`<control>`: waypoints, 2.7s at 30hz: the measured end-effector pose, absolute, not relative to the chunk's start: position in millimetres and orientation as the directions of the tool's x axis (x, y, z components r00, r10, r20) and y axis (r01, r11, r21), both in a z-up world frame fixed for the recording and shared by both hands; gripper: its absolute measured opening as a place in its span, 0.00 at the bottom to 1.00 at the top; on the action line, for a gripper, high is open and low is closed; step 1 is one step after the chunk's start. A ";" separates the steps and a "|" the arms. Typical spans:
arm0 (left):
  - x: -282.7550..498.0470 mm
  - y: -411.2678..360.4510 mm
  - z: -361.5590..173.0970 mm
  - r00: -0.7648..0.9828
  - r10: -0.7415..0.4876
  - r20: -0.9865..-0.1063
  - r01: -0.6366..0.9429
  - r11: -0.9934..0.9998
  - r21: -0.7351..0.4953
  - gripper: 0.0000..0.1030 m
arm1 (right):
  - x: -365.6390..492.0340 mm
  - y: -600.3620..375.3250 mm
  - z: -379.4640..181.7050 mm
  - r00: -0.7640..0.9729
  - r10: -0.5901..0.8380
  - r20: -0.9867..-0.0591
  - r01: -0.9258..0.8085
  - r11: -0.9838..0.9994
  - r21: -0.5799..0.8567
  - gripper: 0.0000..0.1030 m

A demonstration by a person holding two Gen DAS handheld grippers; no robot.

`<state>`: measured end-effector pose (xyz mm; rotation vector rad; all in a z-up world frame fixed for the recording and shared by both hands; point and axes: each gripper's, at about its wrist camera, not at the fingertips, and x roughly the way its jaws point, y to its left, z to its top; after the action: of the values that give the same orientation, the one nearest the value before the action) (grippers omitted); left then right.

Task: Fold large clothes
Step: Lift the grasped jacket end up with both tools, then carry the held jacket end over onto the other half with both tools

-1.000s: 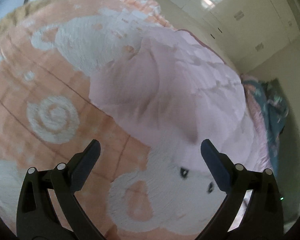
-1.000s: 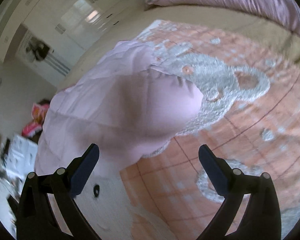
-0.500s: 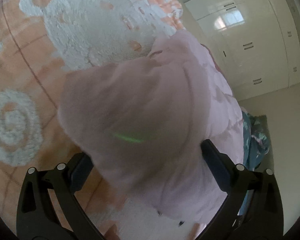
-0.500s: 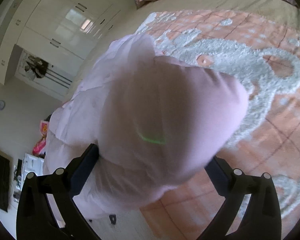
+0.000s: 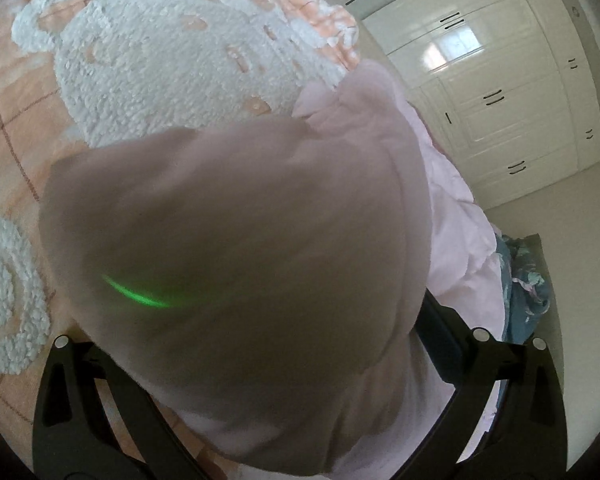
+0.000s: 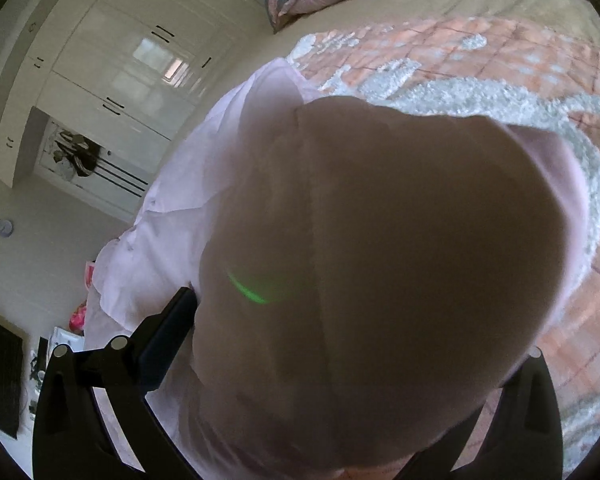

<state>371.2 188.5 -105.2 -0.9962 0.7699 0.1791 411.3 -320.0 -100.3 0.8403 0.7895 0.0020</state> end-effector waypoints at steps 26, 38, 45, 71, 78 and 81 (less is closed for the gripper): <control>387.7 161.8 -46.2 0.768 -0.116 -0.630 -0.313 0.791 -0.526 0.30 | 420.8 -299.1 -57.9 0.739 0.341 -0.581 0.056 0.828 0.558 0.37; 367.8 141.8 26.0 0.806 -0.096 -0.584 -0.173 0.906 -0.387 0.26 | 398.0 -255.9 5.2 0.765 0.304 -0.568 -0.136 0.938 0.318 0.29; 342.8 133.3 59.4 0.817 -0.072 -0.572 -0.146 0.934 -0.325 0.25 | 369.3 -239.1 40.3 0.774 0.319 -0.547 -0.232 0.947 0.223 0.28; 229.4 130.8 60.3 0.788 -0.044 -0.613 -0.164 0.946 -0.279 0.26 | 258.9 -232.0 58.4 0.768 0.340 -0.544 -0.317 0.938 0.139 0.28; 214.6 127.8 54.5 0.781 -0.035 -0.623 -0.168 0.950 -0.263 0.26 | 240.6 -234.8 51.1 0.767 0.333 -0.548 -0.315 0.940 0.131 0.28; 208.7 127.0 52.3 0.779 -0.034 -0.626 -0.169 0.950 -0.263 0.26 | 234.7 -235.2 50.3 0.769 0.331 -0.547 -0.317 0.940 0.123 0.28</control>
<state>208.7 127.0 52.3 -0.3160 0.6762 0.0743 234.7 -235.2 50.3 0.0242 0.5976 0.3519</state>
